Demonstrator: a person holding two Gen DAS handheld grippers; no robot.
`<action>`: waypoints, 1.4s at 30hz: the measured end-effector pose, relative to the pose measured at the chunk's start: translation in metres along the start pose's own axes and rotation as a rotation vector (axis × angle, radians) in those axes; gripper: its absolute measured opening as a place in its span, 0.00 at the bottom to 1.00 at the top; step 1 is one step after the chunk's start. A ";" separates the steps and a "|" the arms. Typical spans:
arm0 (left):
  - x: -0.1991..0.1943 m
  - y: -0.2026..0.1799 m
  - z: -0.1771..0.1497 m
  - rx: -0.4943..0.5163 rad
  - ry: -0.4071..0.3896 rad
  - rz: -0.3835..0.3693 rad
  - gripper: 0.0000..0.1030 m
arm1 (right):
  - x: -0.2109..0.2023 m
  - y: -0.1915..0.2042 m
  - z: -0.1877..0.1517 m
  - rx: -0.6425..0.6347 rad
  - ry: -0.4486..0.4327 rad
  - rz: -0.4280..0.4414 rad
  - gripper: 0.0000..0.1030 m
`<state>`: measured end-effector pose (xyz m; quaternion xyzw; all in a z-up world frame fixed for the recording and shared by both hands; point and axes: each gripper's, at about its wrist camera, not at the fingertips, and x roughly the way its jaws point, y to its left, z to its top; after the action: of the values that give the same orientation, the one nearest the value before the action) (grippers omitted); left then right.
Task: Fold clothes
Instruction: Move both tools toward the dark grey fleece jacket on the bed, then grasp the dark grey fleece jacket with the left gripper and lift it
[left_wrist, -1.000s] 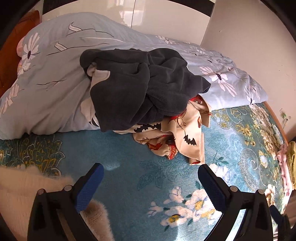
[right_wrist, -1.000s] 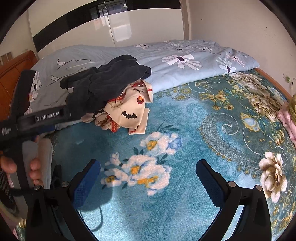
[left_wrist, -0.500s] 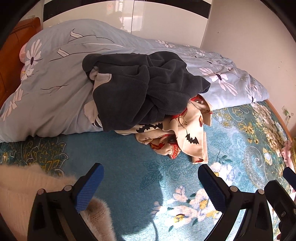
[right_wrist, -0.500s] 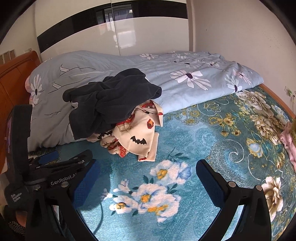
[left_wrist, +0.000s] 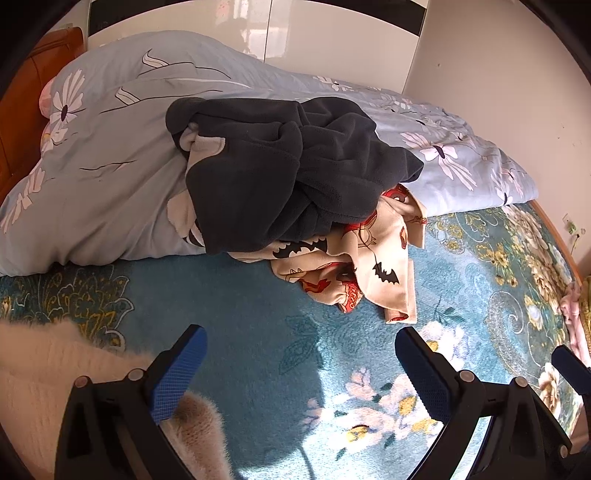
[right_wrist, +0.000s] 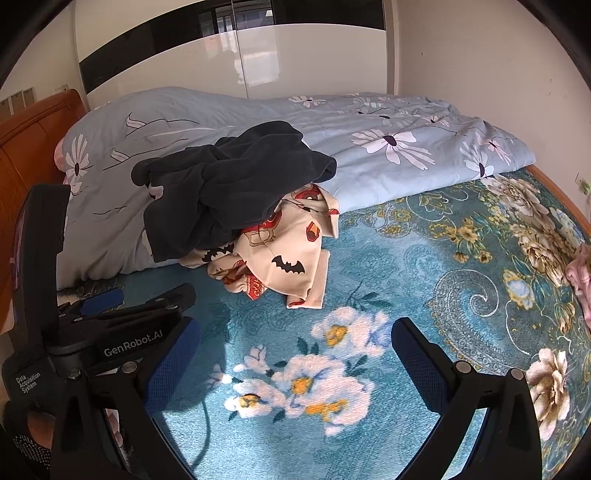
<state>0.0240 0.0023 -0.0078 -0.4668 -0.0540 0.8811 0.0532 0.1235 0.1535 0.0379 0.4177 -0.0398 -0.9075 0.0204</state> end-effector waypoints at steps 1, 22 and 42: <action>0.001 0.000 0.000 -0.001 0.002 0.000 1.00 | 0.000 0.000 0.000 0.000 0.002 0.000 1.00; 0.008 0.003 -0.004 -0.009 0.022 0.007 1.00 | 0.004 -0.001 -0.006 0.014 0.025 -0.004 1.00; -0.015 -0.033 0.046 0.007 0.123 0.004 1.00 | -0.014 -0.073 -0.057 0.267 0.087 0.052 1.00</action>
<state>-0.0045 0.0307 0.0351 -0.5202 -0.0468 0.8509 0.0562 0.1755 0.2237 0.0053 0.4543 -0.1703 -0.8744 -0.0101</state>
